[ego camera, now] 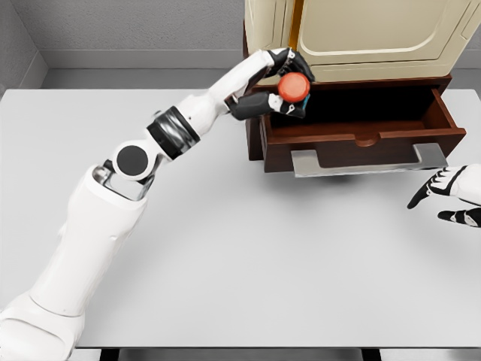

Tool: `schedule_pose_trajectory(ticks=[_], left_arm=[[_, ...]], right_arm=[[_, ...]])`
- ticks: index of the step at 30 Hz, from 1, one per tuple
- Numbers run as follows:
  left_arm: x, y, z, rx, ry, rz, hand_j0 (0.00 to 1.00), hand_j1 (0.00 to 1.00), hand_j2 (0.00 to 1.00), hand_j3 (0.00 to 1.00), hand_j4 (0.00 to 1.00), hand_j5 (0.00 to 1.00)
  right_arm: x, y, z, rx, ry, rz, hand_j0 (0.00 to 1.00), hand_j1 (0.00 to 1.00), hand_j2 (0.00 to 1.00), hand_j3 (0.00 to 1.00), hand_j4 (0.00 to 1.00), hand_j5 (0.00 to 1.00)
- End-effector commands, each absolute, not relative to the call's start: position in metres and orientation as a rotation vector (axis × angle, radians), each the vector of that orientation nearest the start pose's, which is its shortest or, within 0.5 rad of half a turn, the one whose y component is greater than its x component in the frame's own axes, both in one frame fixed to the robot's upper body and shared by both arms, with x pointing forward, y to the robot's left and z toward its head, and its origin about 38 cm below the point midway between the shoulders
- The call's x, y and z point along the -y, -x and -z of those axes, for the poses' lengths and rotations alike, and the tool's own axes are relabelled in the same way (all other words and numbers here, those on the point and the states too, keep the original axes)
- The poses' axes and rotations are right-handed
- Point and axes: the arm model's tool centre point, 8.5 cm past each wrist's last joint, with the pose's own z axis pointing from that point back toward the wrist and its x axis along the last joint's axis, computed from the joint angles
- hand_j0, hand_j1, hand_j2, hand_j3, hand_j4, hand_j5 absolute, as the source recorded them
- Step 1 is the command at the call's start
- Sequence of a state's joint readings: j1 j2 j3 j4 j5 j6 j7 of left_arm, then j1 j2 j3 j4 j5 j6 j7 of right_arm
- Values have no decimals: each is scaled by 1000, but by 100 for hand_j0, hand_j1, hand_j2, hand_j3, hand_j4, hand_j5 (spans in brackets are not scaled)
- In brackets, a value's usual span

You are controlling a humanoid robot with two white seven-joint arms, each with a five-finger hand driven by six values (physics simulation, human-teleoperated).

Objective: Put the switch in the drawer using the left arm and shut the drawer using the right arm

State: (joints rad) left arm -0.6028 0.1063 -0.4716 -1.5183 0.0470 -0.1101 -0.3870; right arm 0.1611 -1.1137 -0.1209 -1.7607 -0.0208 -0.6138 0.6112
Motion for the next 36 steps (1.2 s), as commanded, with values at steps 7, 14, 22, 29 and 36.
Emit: schedule_pose_trajectory(ticks=[7,14,22,29,36], left_arm=[[-45,-446,-257,1972,285,1144,31,31,31,31,31,31],[-38,-451,-263,1979,208,1203,31,31,31,31,31,31],[-27,-449,-269,1994,124,1313,33,33,33,33,33,33],[-25,-452,-276,1994,-2,1398,33,33,33,33,33,33],[-20,-455,-273,1970,-115,1482,33,33,33,33,33,33]], right_arm=[[410,-308,-252,1437,260,-1814,64,64,64,64,64,64],[410,-308,-253,1443,257,-1809,64,64,64,64,64,64],[410,-307,-252,1442,254,-1808,63,63,63,63,63,63],[410,-307,-252,1443,253,-1807,64,64,64,64,64,64],[410,-308,-252,1443,255,-1808,64,64,64,64,64,64]])
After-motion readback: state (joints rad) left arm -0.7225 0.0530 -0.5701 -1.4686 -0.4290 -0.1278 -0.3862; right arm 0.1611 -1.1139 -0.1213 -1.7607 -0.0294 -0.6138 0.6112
